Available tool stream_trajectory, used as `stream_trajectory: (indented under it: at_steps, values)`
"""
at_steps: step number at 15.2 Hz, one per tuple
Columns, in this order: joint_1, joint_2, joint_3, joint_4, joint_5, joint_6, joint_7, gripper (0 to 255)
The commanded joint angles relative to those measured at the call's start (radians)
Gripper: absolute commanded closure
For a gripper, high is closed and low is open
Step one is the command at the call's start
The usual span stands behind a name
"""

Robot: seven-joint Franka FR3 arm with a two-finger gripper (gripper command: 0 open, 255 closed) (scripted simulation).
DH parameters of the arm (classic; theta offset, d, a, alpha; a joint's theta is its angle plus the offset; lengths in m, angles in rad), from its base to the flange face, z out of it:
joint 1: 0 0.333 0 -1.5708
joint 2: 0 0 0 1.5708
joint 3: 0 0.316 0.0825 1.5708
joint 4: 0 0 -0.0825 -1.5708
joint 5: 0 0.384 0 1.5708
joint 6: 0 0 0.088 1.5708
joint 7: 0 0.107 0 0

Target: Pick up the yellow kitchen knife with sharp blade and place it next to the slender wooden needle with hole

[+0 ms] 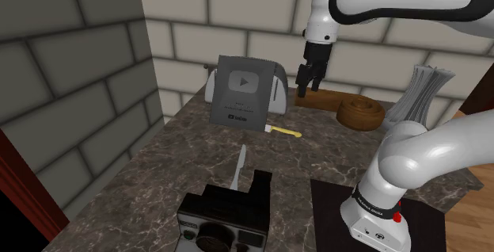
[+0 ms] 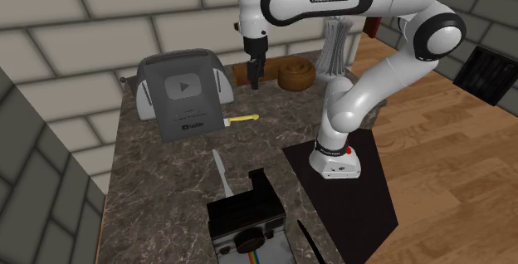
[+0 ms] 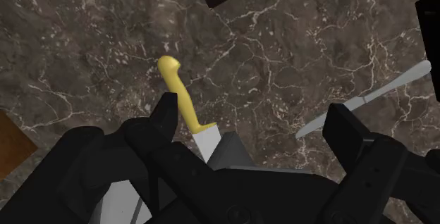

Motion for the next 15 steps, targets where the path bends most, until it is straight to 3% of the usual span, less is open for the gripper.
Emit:
stream_trajectory:
  at_steps: [1,8,15]
  values:
    - [0.000,0.000,0.000,0.000,0.000,0.000,0.000,0]
    - [0.026,0.034,-0.007,-0.210,-0.084,0.347,-0.158,0]
    - [0.031,0.194,-0.022,-0.337,-0.179,0.748,-0.288,0]
